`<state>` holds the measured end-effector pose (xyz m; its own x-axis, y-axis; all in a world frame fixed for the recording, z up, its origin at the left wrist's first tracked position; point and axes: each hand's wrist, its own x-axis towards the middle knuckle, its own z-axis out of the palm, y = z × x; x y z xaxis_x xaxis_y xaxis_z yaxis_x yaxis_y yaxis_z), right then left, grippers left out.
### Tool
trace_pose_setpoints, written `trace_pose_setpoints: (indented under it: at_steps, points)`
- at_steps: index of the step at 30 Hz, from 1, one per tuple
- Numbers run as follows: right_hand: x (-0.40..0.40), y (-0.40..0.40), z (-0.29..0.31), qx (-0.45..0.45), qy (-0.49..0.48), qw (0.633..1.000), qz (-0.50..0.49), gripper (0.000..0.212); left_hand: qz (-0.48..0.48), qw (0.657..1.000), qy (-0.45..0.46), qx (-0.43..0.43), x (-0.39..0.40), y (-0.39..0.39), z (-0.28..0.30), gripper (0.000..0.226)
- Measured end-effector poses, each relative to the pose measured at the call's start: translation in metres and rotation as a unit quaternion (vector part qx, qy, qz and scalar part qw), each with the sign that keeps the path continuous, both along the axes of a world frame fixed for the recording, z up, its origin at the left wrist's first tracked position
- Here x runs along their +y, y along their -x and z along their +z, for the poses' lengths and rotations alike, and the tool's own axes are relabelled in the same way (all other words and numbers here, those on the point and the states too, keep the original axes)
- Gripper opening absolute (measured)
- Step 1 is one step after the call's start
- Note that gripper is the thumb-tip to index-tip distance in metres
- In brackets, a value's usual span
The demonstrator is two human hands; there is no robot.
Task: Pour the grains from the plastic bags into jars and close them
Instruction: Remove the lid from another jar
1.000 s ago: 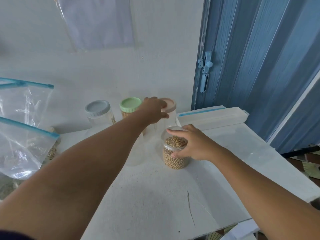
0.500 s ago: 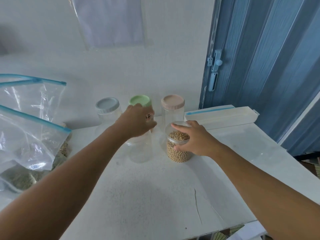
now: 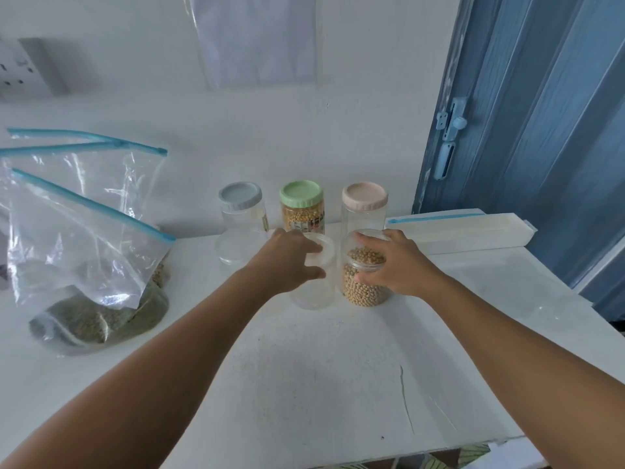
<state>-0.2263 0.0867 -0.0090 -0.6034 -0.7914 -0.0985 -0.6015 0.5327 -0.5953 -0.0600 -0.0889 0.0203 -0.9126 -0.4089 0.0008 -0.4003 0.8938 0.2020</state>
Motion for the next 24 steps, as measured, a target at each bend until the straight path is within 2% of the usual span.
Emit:
trace_pose_setpoints:
  at_steps: [4, 6, 9, 11, 13, 15, 18, 20, 24]
  points:
    - [-0.002, -0.007, 0.002, 0.014, -0.028, 0.999, -0.005, 0.085, -0.002, 0.999, -0.042, 0.007, -0.002, -0.011, 0.002, 0.075]
    - [-0.005, -0.016, 0.004, 0.071, -0.033, 0.997, -0.014, 0.088, 0.015, 0.997, -0.06, 0.049, -0.01, -0.027, 0.005, 0.077]
    - [-0.015, -0.036, 0.012, 0.172, 0.042, 0.984, 0.015, 0.083, 0.071, 0.993, -0.014, 0.094, -0.036, -0.052, 0.012, 0.067]
    - [-0.026, -0.053, 0.015, 0.226, 0.075, 0.969, 0.069, 0.073, 0.112, 0.991, 0.033, 0.059, -0.056, -0.065, 0.01, 0.067]
    - [-0.043, -0.069, 0.015, 0.271, 0.061, 0.954, 0.113, 0.066, 0.133, 0.99, 0.043, 0.009, -0.071, -0.074, 0.004, 0.073]
    - [-0.059, -0.079, 0.012, 0.278, 0.027, 0.951, 0.131, 0.063, 0.133, 0.991, 0.008, -0.011, -0.076, -0.08, -0.002, 0.071]
    - [-0.071, -0.085, 0.005, 0.267, -0.015, 0.955, 0.129, 0.058, 0.125, 0.992, -0.009, 0.027, -0.077, -0.085, -0.008, 0.054]
    - [-0.071, -0.086, 0.0, 0.267, -0.009, 0.956, 0.122, 0.054, 0.121, 0.992, -0.004, 0.042, -0.075, -0.087, -0.007, 0.047]
    - [-0.073, -0.089, -0.001, 0.266, 0.012, 0.958, 0.108, 0.05, 0.109, 0.993, -0.013, 0.032, -0.07, -0.091, -0.004, 0.046]
